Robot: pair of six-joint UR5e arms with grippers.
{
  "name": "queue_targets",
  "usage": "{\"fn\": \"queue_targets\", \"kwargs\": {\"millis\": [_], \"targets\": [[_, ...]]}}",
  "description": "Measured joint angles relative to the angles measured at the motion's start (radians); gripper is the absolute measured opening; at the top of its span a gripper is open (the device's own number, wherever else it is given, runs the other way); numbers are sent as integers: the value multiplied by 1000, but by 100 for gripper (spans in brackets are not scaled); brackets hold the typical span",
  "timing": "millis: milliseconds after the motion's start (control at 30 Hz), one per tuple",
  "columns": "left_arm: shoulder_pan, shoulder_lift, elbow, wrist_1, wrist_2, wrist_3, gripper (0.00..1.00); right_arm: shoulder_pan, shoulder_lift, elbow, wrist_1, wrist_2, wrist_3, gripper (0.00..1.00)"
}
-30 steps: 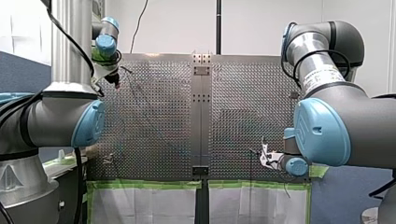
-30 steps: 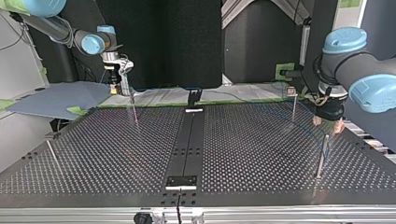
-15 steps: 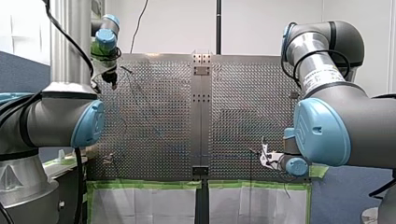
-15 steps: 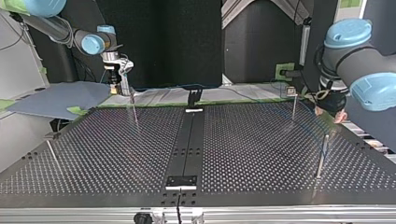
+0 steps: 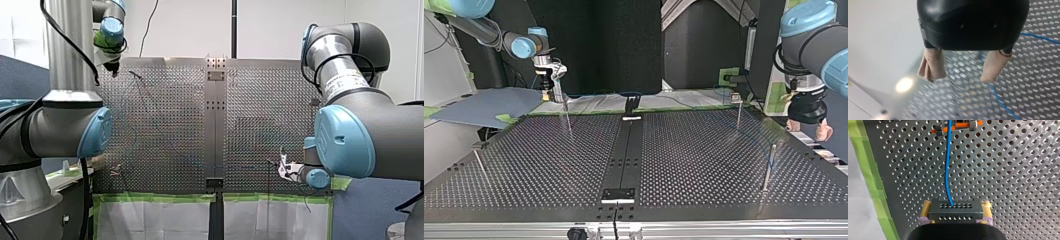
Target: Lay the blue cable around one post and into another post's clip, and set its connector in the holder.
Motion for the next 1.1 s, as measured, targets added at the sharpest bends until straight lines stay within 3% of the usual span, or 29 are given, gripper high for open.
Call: {"fn": "queue_targets", "kwargs": {"millis": [167, 400, 667, 833, 1100], "targets": [[-2, 44, 36, 37, 27, 43, 100, 0, 0, 0, -1, 0, -1, 4], [-10, 100, 95, 44, 85, 103, 100, 0, 0, 0, -4, -1, 1, 4], [-48, 87, 127, -5, 143, 171, 100, 0, 0, -5, 2, 2, -1, 4], [-86, 50, 138, -46, 125, 213, 100, 1, 0, -6, 4, 3, -2, 4], [-151, -8, 178, -78, 57, 284, 100, 7, 0, -6, 5, 3, -3, 4]]}}
